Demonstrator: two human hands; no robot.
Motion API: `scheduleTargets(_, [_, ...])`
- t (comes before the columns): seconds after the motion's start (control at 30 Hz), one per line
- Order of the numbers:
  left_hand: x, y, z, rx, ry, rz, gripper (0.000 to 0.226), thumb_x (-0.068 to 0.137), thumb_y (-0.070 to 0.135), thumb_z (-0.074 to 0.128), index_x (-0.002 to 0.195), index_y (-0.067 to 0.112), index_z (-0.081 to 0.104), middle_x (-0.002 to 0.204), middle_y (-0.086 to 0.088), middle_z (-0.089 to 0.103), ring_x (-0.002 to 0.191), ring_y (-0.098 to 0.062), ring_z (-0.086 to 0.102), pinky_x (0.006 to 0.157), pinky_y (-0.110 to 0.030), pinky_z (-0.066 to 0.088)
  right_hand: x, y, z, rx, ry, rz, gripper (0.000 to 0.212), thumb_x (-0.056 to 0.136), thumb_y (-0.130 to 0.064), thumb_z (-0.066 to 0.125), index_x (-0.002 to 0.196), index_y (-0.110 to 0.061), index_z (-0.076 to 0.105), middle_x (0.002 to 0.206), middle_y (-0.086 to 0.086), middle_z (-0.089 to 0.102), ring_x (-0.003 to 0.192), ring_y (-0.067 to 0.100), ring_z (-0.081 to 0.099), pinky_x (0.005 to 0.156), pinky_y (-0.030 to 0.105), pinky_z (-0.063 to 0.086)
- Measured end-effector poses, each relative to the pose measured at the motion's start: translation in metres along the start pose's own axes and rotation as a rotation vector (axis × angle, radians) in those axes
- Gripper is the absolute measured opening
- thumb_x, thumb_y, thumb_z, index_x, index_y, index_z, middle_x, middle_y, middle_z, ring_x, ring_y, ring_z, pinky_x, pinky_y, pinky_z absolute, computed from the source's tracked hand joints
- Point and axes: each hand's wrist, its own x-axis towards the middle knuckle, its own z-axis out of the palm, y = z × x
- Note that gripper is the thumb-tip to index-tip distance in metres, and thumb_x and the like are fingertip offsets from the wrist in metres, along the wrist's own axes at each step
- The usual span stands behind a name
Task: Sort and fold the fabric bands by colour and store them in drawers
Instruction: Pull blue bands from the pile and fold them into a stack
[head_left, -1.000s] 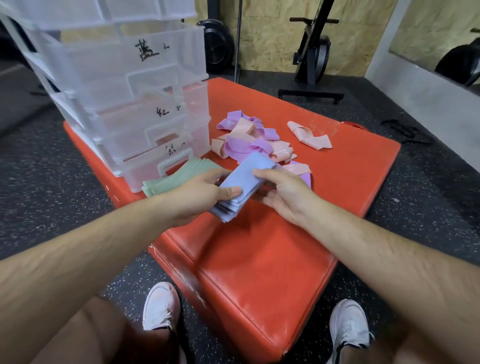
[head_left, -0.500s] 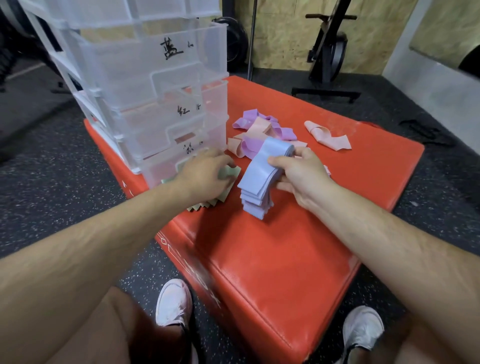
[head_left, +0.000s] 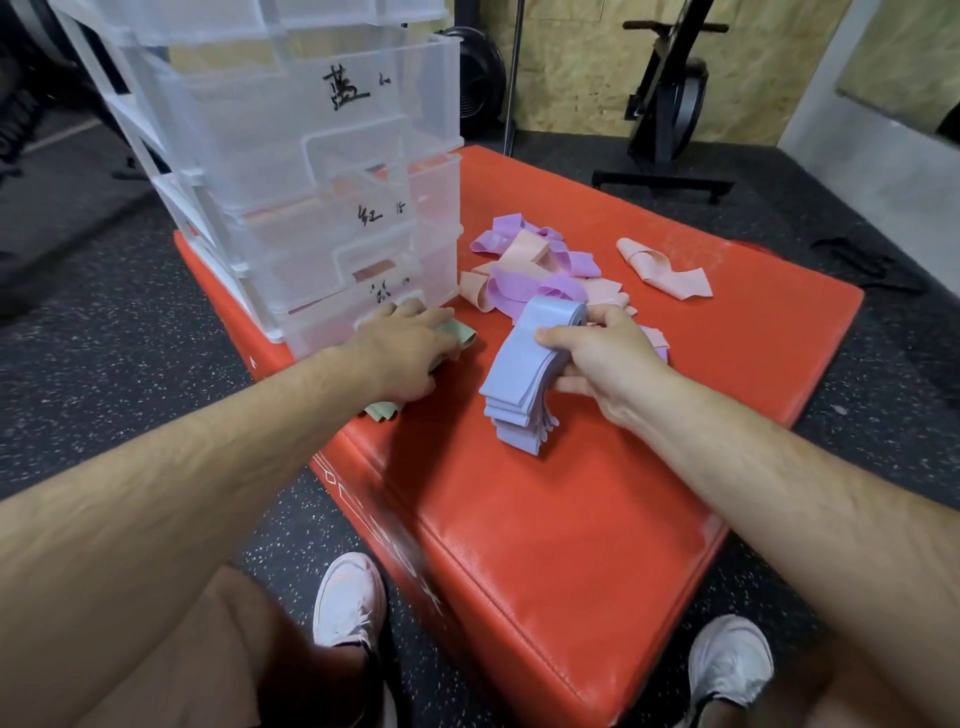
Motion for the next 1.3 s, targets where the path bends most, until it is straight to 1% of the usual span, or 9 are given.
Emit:
scheduleTargets(0.27, [-0.013, -0.021, -0.005, 0.05, 0.044, 0.023, 0.041, 0.08, 0.034, 0.061, 0.12, 0.038, 0.056, 0.151, 0.008, 0.035, 0.138, -0.03, 0.027, 0.109, -0.042, 0.02, 0.002, -0.001, 0.043, 0.091, -0.149, 0.104, 0.057, 0.085, -0.001, 0.073, 0.133, -0.014, 0.046, 0.118, 0.018, 0.07, 0.091, 0.028, 0.074, 0.059, 0.04, 0.06])
scheduleTargets(0.4, [-0.015, -0.031, -0.009, 0.013, -0.102, 0.057, 0.088, 0.072, 0.027, 0.073, 0.15, 0.03, 0.034, 0.152, 0.005, 0.027, 0.134, -0.028, 0.03, 0.109, -0.035, 0.026, 0.01, -0.001, 0.065, 0.28, -0.224, 0.145, 0.06, 0.085, 0.001, 0.07, 0.139, -0.006, 0.046, 0.123, 0.026, 0.067, 0.092, 0.034, 0.073, 0.061, 0.042, 0.061])
scheduleTargets(0.57, [-0.012, -0.049, 0.002, -0.439, 0.04, 0.068, 0.03, 0.091, 0.016, 0.057, 0.118, 0.023, 0.067, 0.135, 0.0, 0.05, 0.124, -0.025, 0.051, 0.108, -0.039, 0.037, 0.026, 0.035, 0.067, 0.183, -0.049, 0.189, 0.054, 0.086, 0.002, 0.069, 0.13, -0.018, 0.044, 0.127, 0.016, 0.063, 0.105, 0.032, 0.07, 0.067, 0.047, 0.062])
scheduleTargets(0.7, [-0.013, -0.052, 0.003, -0.401, -0.001, 0.052, 0.027, 0.095, 0.019, 0.051, 0.116, 0.025, 0.066, 0.131, 0.003, 0.057, 0.123, -0.02, 0.052, 0.108, -0.036, 0.038, 0.032, 0.041, 0.068, 0.144, -0.016, 0.146, 0.054, 0.085, 0.002, 0.071, 0.122, -0.025, 0.043, 0.128, 0.011, 0.06, 0.103, 0.03, 0.07, 0.064, 0.042, 0.062])
scheduleTargets(0.83, [-0.017, -0.04, -0.01, -0.412, 0.008, -0.027, 0.024, 0.096, 0.043, 0.039, 0.109, 0.027, 0.053, 0.108, 0.003, 0.063, 0.103, -0.024, 0.057, 0.09, -0.04, 0.047, 0.034, 0.042, 0.075, 0.189, 0.002, 0.16, 0.054, 0.085, 0.004, 0.07, 0.126, -0.018, 0.042, 0.128, 0.014, 0.058, 0.105, 0.032, 0.068, 0.065, 0.045, 0.063])
scheduleTargets(0.97, [-0.024, -0.023, -0.014, -0.352, 0.025, -0.074, 0.07, 0.074, 0.093, 0.021, 0.102, 0.034, 0.047, 0.108, 0.007, 0.062, 0.1, -0.023, 0.056, 0.088, -0.042, 0.048, 0.03, 0.042, 0.086, 0.185, -0.018, 0.164, 0.055, 0.08, 0.005, 0.072, 0.124, -0.013, 0.045, 0.125, 0.016, 0.059, 0.103, 0.032, 0.068, 0.063, 0.043, 0.063])
scheduleTargets(1.1, [-0.026, -0.017, -0.016, -0.349, 0.01, -0.12, 0.069, 0.078, 0.09, 0.014, 0.095, 0.031, 0.047, 0.11, 0.003, 0.06, 0.108, -0.027, 0.054, 0.093, -0.043, 0.044, 0.027, 0.036, 0.09, 0.082, -0.018, 0.052, 0.055, 0.083, 0.001, 0.069, 0.122, -0.024, 0.041, 0.122, 0.008, 0.059, 0.102, 0.029, 0.069, 0.071, 0.045, 0.063])
scheduleTargets(1.2, [-0.026, -0.02, -0.024, -0.629, -0.006, -0.192, 0.065, 0.093, 0.074, 0.01, 0.119, 0.035, 0.054, 0.124, -0.002, 0.062, 0.124, -0.029, 0.052, 0.102, -0.038, 0.039, 0.025, 0.026, 0.09, 0.103, -0.051, 0.023, 0.05, 0.085, -0.003, 0.068, 0.123, -0.023, 0.043, 0.123, 0.01, 0.062, 0.103, 0.029, 0.07, 0.065, 0.044, 0.063])
scheduleTargets(1.3, [-0.028, -0.033, -0.025, -0.82, -0.02, -0.285, 0.085, 0.082, 0.087, 0.005, 0.148, 0.043, 0.036, 0.153, 0.006, 0.043, 0.142, -0.02, 0.038, 0.12, -0.039, 0.024, 0.02, 0.016, 0.091, 0.284, -0.2, 0.115, 0.037, 0.088, -0.003, 0.063, 0.122, -0.013, 0.053, 0.107, 0.017, 0.067, 0.088, 0.031, 0.071, 0.06, 0.04, 0.061])
